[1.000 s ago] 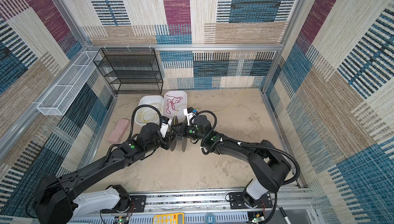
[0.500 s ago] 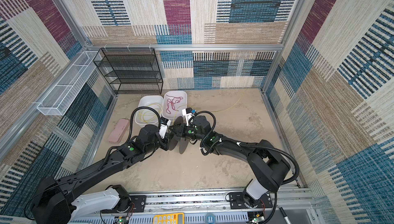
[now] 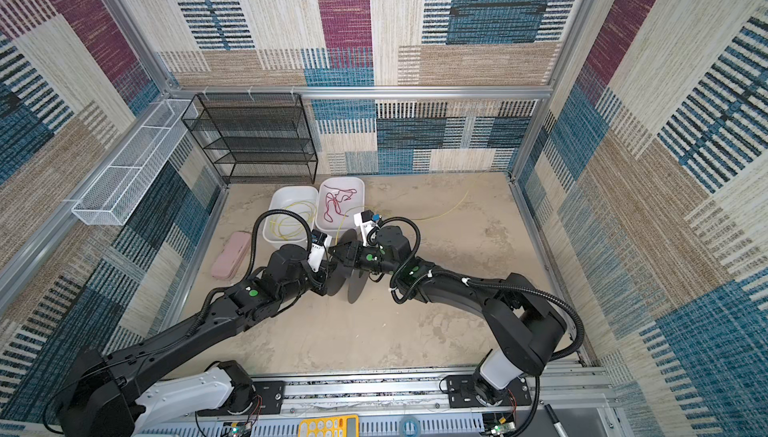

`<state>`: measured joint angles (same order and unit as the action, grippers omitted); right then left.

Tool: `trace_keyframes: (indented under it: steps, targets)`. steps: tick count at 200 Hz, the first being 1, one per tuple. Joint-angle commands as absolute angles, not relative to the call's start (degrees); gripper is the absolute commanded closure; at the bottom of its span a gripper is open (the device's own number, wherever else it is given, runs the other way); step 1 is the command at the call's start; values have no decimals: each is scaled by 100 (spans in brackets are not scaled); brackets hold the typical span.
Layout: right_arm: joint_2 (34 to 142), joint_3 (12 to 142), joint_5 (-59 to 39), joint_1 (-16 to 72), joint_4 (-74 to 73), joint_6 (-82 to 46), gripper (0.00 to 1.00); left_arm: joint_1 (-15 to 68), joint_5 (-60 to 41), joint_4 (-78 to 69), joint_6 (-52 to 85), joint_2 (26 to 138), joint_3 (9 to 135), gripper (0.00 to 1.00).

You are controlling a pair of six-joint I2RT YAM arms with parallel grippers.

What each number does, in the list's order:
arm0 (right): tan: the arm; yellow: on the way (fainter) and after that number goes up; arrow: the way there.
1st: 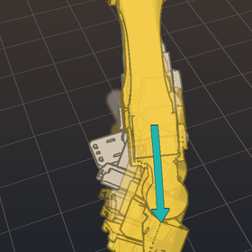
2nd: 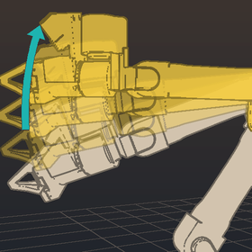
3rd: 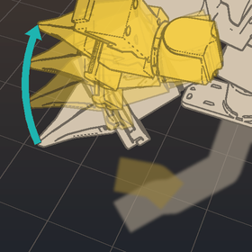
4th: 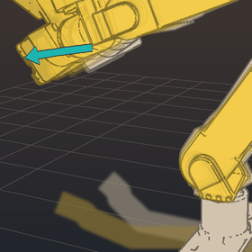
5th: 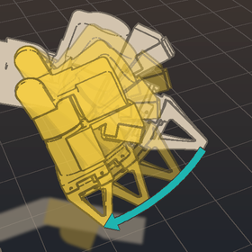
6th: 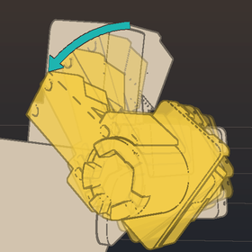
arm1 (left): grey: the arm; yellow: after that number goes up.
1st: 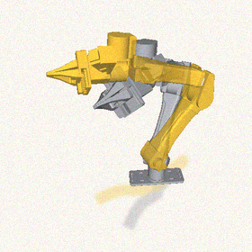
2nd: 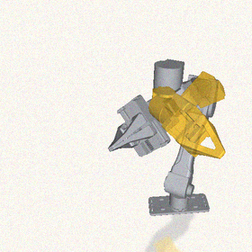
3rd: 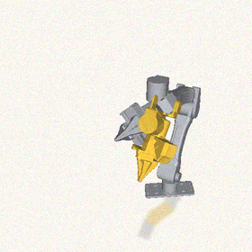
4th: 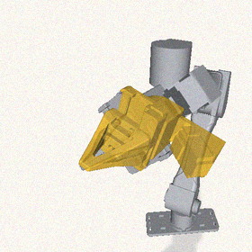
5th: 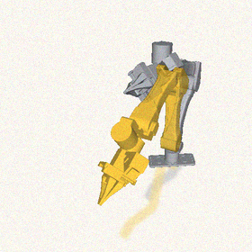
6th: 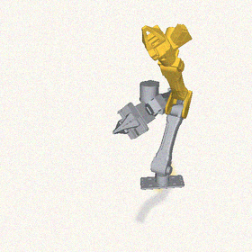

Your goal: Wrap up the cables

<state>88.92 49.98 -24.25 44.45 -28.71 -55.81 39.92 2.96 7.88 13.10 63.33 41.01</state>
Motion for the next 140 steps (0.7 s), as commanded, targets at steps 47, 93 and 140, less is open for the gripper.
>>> trace_keyframes:
  steps: [47,93,140]
  targets:
    - [8293,5060,-1868,4056,-2060,-5067,48,3981,243,1323,1336,5906,4375,100]
    - [7880,4986,-1786,3888,-1701,-4912,45,3980,426,1515,1266,5810,4460,100]
    - [6948,4929,-1409,3139,-789,-4286,45,3981,1008,2028,1283,5706,4670,100]
